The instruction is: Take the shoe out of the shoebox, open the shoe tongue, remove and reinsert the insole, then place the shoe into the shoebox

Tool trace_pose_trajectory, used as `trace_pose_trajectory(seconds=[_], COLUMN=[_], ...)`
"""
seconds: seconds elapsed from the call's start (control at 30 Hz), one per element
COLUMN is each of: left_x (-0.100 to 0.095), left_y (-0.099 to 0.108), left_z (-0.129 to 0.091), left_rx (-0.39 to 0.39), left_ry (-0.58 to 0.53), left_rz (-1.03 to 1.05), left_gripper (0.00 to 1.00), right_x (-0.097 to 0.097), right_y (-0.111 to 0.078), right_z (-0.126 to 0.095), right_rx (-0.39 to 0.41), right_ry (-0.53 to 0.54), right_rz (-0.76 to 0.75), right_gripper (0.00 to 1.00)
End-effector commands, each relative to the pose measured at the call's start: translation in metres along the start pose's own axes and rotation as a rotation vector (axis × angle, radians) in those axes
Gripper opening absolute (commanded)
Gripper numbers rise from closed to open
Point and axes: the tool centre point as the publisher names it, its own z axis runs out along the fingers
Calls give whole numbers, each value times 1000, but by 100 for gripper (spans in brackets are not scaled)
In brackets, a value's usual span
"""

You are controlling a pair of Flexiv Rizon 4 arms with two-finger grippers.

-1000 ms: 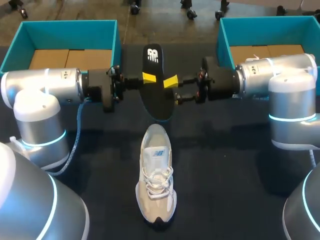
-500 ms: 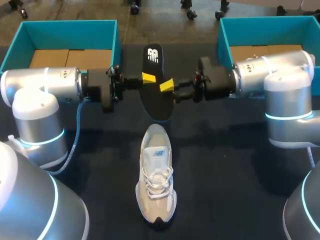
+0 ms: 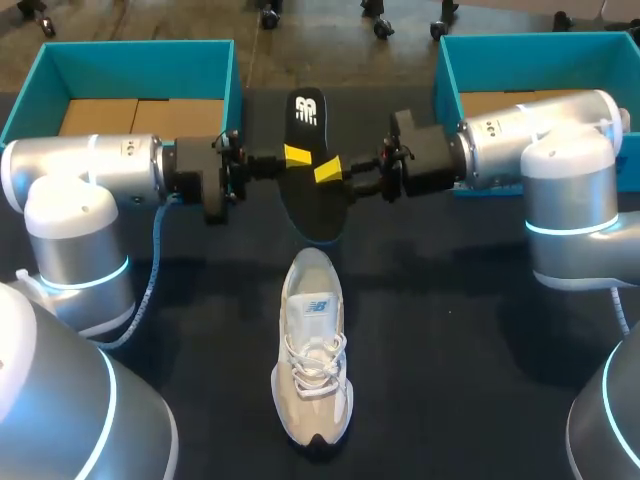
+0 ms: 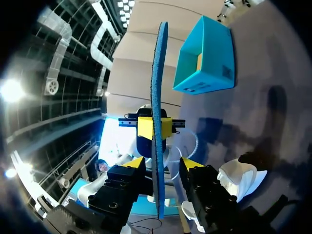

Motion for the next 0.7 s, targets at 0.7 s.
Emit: trace_pose_trajectory(seconds=[0.7], left_x=[1], left_y=[0], left_z=[1], left_rx=[-1], left_ry=[-1], left_rz=[2], left_gripper=[0], right_x=[3], right_y=[2], right_z=[8], right_rx=[-6], right_ry=[2], right_rz=[-32], right_gripper=[36])
